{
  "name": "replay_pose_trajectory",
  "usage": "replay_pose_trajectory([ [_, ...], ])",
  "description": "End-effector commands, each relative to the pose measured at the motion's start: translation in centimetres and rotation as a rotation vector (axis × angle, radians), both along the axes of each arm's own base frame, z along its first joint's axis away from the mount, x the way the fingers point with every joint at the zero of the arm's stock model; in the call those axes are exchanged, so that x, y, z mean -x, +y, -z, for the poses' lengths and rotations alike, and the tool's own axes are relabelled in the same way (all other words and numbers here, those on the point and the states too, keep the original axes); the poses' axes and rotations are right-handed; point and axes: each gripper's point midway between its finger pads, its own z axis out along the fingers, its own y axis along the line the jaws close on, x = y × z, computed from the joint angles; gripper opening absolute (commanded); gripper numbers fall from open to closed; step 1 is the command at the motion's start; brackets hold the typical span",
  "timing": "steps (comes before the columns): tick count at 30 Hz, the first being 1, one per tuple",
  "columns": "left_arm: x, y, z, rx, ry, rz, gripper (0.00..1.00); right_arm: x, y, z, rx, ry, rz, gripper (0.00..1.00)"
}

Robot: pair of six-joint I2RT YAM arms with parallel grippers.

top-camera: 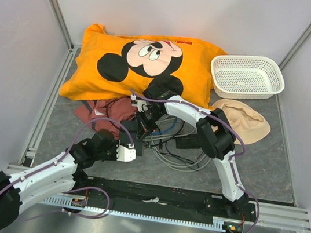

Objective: Pull the plug from the switch port

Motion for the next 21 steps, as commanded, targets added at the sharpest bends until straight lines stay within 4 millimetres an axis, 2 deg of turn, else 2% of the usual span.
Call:
replay_pose_trajectory([
  [1,3.5,3.1,3.2,-0.124,0.246,-0.062,0.02,-2.2,-3.0,7.0,0.200,-0.084,0.042,0.00],
  [6,4.1,3.9,3.1,-0.148,0.299,-0.057,0.02,-2.3,-3.1,7.1,0.205,-0.088,0.045,0.00],
  [8,4.0,4.0,2.0,-0.157,0.281,-0.039,0.02,-2.4,-3.2,7.0,0.205,-0.092,0.045,0.00],
  [10,5.2,4.5,1.5,-0.169,0.312,-0.026,0.02,-2.4,-3.0,7.0,0.203,-0.095,0.044,0.00],
  [12,5.4,4.5,0.8,-0.152,0.280,0.000,0.02,-2.6,-2.8,7.0,0.198,-0.100,0.045,0.00],
  [14,6.4,5.1,1.4,-0.181,0.280,0.051,0.01,-2.9,-2.5,6.9,0.194,-0.109,0.042,0.00],
  [17,6.0,5.7,1.2,-0.191,0.186,0.073,0.01,-2.5,-2.1,6.8,0.184,-0.112,0.022,0.00],
  [21,4.4,3.6,0.2,-0.076,0.032,0.126,0.02,-2.4,-1.0,4.8,0.105,-0.136,-0.031,0.00],
])
